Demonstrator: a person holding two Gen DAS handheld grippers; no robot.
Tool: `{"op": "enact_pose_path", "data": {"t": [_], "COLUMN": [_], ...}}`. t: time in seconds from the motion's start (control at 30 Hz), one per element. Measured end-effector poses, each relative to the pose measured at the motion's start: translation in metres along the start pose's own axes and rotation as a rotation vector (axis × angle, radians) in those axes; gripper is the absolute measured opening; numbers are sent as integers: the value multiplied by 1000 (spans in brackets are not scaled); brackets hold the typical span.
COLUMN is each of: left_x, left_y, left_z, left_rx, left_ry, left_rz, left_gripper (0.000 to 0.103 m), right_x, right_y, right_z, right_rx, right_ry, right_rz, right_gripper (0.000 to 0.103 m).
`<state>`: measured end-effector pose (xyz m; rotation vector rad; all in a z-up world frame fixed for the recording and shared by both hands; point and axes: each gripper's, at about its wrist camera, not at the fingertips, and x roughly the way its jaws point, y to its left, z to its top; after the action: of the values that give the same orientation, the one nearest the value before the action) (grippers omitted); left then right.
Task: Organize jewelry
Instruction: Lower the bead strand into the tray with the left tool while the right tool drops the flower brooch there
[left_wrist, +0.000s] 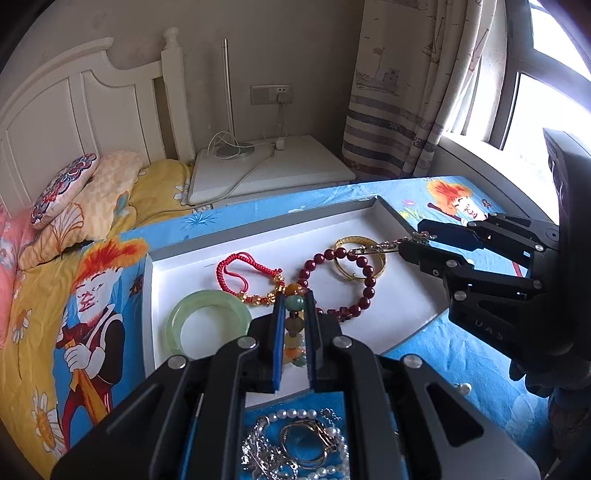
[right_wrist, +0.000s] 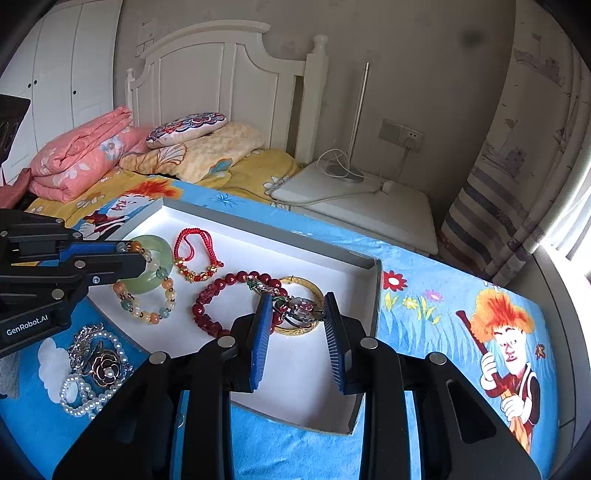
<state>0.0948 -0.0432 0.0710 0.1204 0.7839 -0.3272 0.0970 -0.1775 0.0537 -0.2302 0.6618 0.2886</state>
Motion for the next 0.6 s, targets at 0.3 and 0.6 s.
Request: {"op": "enact_pose_path", "data": {"t": [0.3,0.6], "left_x": [22,8], "left_y": [17,20], "left_z": [-2,-10], "left_rx": [-30,-42], "left_ry": [21,-10], "left_rz": [34,79], "left_gripper": [30,65], "right_x": [33,20], "right_y": [-10,-12], "right_z": [-2,-7], "right_rx": [85,101], "right_ry": [50,39], "right_rz": [19,15], "right_gripper": [54,57]}}
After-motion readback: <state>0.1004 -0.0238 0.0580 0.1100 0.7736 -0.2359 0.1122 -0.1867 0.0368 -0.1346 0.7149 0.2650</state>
